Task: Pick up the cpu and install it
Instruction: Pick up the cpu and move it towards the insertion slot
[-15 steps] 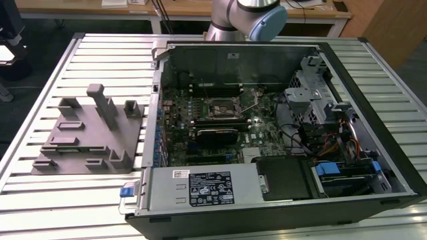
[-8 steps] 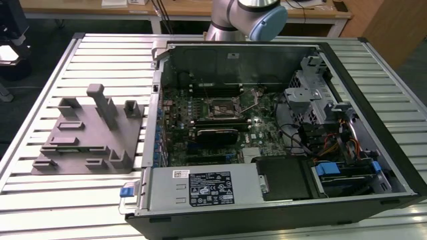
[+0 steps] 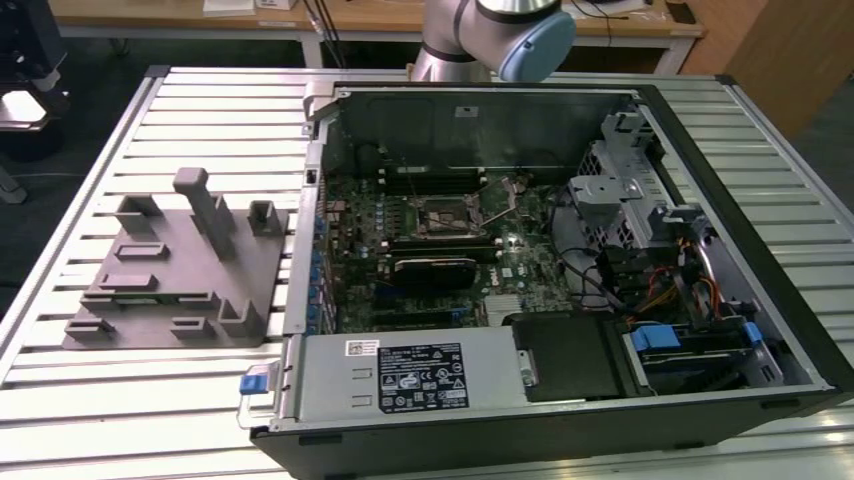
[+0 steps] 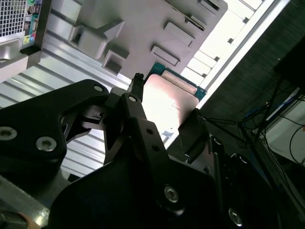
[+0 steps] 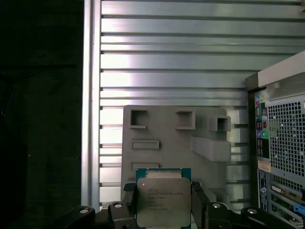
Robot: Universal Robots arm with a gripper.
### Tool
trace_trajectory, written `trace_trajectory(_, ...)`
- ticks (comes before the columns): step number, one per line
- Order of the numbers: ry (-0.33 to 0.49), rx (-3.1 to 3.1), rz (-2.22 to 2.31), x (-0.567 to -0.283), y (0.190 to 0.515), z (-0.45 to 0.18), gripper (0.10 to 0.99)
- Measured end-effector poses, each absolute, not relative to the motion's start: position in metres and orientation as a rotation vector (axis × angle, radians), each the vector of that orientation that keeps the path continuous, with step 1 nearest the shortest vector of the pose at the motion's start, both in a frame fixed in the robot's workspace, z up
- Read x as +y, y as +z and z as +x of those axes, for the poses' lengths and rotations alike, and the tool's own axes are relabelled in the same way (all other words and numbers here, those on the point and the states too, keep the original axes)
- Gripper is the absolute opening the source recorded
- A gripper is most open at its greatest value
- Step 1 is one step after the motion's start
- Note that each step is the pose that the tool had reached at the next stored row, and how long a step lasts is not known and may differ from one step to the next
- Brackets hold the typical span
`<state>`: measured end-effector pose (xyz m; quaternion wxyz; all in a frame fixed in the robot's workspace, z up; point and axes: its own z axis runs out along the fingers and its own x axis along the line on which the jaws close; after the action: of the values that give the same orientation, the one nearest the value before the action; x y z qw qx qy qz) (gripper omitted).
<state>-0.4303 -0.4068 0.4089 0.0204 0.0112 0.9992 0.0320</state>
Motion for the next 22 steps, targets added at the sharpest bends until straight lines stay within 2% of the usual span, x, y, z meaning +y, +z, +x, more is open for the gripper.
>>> trace_trajectory(22, 0.099, 3.099, 0.035, -0.407, 0.409, -0.408, 0.541)
